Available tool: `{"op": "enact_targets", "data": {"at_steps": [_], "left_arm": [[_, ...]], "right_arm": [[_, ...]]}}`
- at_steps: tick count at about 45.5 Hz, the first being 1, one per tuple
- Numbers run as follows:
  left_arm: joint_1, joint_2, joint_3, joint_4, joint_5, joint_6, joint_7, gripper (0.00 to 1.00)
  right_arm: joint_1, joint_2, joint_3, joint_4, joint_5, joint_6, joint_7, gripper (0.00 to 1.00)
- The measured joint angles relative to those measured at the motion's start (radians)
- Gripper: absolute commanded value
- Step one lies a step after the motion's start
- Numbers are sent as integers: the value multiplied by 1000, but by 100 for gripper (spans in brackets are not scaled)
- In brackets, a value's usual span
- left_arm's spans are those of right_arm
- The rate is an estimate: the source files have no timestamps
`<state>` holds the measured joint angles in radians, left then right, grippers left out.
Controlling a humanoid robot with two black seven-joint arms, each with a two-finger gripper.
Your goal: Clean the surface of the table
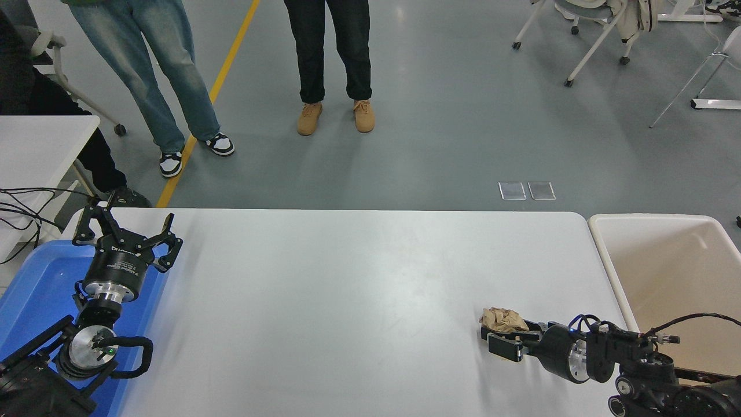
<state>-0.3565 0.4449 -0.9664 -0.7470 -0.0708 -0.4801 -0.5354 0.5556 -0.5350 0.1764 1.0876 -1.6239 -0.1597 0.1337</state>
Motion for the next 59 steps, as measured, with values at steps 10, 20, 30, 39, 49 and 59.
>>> {"op": "enact_targets", "data": {"at_steps": [10, 20, 30, 39, 49, 59], "left_arm": [[0, 0, 0, 0, 0, 0, 0, 99], [0, 0, 0, 0, 0, 0, 0, 99], [0, 0, 0, 0, 0, 0, 0, 99], [0, 0, 0, 0, 0, 0, 0, 99], [0, 0, 0, 0, 0, 0, 0, 99], [0, 0, 0, 0, 0, 0, 0, 99]], "right_arm": [[1, 19, -9, -22, -2, -6, 2, 98], [3, 26, -35, -40, -6, -32, 14, 98], [4, 42, -62, -72, -7, -72, 21, 89], [6, 61, -84, -93, -7, -113, 24, 37], [17, 69, -94, -99, 4, -122, 30, 0], [28, 71, -98, -100, 17, -99, 45, 0]]}}
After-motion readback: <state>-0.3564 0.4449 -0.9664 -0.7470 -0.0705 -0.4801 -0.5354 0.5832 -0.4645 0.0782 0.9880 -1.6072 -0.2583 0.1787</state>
